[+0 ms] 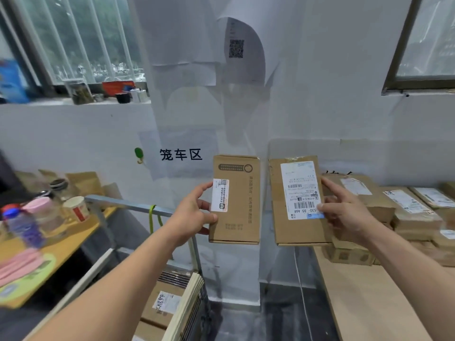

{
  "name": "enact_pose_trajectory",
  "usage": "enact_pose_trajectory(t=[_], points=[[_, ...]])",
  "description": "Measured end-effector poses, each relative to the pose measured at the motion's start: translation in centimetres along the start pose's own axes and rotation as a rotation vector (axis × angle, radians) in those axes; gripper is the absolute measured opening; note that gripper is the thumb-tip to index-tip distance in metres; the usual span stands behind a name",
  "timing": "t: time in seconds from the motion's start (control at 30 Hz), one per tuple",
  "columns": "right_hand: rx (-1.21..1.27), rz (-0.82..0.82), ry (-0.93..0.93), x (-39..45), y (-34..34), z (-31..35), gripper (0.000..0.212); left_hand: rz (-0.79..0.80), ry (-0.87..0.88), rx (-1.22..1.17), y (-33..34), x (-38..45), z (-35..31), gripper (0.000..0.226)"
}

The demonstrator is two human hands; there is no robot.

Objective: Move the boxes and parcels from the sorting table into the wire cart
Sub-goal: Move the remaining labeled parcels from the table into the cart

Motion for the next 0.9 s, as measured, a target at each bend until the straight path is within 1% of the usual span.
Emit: enact_pose_trajectory(t=[0.2, 0.3, 0.43, 0.63, 0.9], points=[[-0.033, 0.088, -0.024, -0.6, 7.9, 1.1, 0.073, -0.077, -0.018, -0.018, -6.7, -3.2, 3.5, 0.084], [-0.02, 0.171, -0.006, -1.4, 13.8, 1.3, 0.073, -0.131, -0.042, -0.036, -11.2, -5.7, 6.0, 0.085], [-0.068, 0.281, 0.002, -2.0, 21.9, 0.7, 0.074, -0.196, -0.085, -0.068, -17.4, -9.7, 9.6, 0.087], [-0.084, 0.408, 0.013, -3.1, 33.4, 0.2, 0.075, -0.324, -0.17, -0.086, -26.1, -15.2, 14.9, 0.092], [-0.091, 0.614, 0.011, -5.2, 46.7, 0.1, 0.078, -0.519, -0.255, -0.124, -34.2, -22.7, 21.1, 0.089]])
Point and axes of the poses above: each hand's wrist, its own x-axis towards the middle knuckle, its own y-axis out of the palm, z = x × y, the point moved 1 cm from there along x, towards the middle knuckle, and after that the axes turned 4 degrees about x, right-handed, at the moved point
